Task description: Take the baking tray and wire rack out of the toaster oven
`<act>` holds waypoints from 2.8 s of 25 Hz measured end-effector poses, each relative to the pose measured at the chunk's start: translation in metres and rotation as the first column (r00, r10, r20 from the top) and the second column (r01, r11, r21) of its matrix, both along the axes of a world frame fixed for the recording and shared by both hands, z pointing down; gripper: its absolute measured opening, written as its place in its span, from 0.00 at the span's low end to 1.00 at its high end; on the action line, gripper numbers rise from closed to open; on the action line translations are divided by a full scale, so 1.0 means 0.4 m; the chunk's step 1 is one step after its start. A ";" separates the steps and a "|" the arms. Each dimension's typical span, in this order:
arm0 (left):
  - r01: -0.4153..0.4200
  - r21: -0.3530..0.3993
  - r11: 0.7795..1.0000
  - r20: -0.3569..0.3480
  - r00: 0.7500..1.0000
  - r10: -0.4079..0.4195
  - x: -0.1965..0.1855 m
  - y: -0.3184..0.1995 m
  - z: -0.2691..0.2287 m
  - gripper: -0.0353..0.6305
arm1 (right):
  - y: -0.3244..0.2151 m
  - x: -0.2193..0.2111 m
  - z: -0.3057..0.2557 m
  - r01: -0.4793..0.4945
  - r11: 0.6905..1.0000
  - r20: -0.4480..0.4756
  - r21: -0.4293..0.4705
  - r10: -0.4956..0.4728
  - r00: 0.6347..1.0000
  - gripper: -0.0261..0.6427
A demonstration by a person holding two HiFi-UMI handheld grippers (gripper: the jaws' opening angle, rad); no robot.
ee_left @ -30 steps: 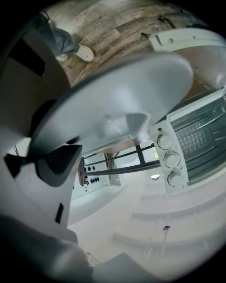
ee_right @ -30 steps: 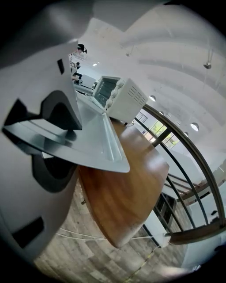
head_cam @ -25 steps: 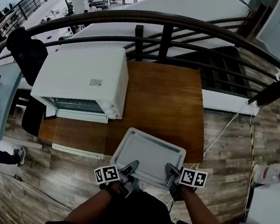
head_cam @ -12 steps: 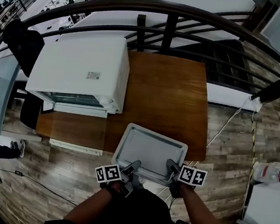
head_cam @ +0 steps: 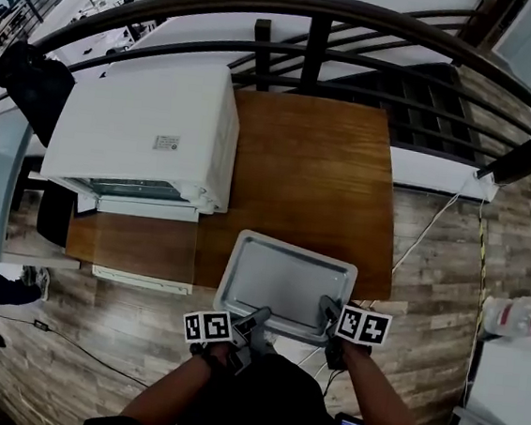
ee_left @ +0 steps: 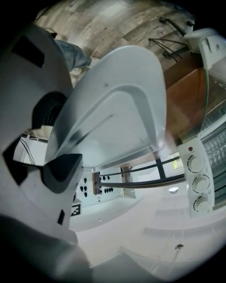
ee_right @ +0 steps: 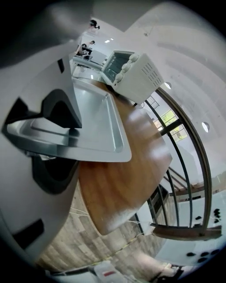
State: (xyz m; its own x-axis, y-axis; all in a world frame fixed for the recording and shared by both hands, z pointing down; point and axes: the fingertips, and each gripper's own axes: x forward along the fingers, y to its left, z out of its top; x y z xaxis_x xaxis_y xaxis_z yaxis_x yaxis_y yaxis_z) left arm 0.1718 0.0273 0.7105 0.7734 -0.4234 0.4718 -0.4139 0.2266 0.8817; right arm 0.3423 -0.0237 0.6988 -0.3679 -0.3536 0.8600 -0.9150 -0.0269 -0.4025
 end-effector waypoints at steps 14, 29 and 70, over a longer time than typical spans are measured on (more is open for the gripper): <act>-0.062 -0.039 0.997 -0.030 0.998 0.061 0.020 0.023 -0.005 0.30 | -0.063 0.046 -0.039 0.102 0.983 -0.155 0.153 -0.078 0.985 0.29; -0.476 0.148 0.867 0.739 0.636 0.223 -0.267 0.022 -0.108 0.32 | -0.023 0.054 -0.090 0.310 0.919 -0.350 0.244 -0.215 0.912 0.29; -0.994 0.078 0.079 0.859 0.107 0.501 0.007 -0.267 -0.060 0.38 | -0.131 -0.138 -0.017 0.848 0.530 -0.387 -0.009 -0.783 0.486 0.34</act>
